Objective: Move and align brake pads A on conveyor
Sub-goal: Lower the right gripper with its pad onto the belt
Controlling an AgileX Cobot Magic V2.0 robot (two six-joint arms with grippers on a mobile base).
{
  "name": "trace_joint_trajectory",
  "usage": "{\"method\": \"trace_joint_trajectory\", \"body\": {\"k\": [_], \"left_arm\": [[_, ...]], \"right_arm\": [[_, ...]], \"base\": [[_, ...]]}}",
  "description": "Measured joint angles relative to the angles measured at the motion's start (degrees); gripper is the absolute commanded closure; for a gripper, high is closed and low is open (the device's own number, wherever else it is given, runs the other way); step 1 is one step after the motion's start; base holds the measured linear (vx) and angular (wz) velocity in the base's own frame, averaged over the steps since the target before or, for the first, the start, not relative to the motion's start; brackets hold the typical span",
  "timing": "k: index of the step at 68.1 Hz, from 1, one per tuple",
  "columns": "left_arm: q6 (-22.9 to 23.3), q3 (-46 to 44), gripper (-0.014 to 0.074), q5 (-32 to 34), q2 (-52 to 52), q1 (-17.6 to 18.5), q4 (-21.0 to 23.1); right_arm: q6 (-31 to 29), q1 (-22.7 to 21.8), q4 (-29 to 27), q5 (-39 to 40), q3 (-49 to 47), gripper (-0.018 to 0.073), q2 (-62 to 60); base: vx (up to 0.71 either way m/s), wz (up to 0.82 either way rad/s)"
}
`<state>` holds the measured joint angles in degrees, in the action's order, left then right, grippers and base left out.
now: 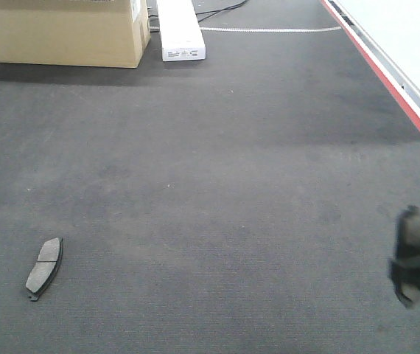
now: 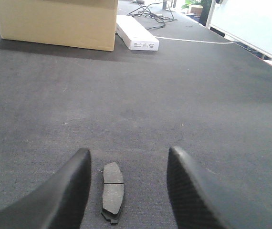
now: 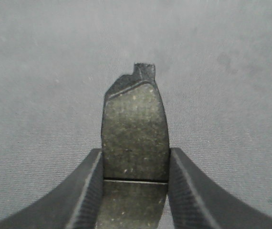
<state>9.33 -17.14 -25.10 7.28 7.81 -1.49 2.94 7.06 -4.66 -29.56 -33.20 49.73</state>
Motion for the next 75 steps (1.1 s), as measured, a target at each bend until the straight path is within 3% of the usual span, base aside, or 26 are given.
{"method": "trace_joint_trajectory", "body": {"k": [18, 48, 58, 75], "left_arm": [[0.0, 0.0, 0.0245, 0.0, 0.0, 0.0, 0.0], [0.0, 0.0, 0.0245, 0.0, 0.0, 0.0, 0.0], [0.0, 0.0, 0.0245, 0.0, 0.0, 0.0, 0.0], [0.0, 0.0, 0.0245, 0.0, 0.0, 0.0, 0.0]], "right_arm": [[-2.28, 0.0, -1.28, -4.2, -10.37, 0.0547, 20.99], [-7.96, 0.0, -2.58, -6.0, -21.99, 0.0486, 43.14], [-9.61, 0.0, -2.58, -7.34, -25.57, 0.0394, 49.07], [-9.57, 0.0, -2.63, -6.8, -28.87, 0.0153, 54.16]], "base": [[0.0, 0.0], [0.0, 0.0], [0.0, 0.0], [0.0, 0.0]]}}
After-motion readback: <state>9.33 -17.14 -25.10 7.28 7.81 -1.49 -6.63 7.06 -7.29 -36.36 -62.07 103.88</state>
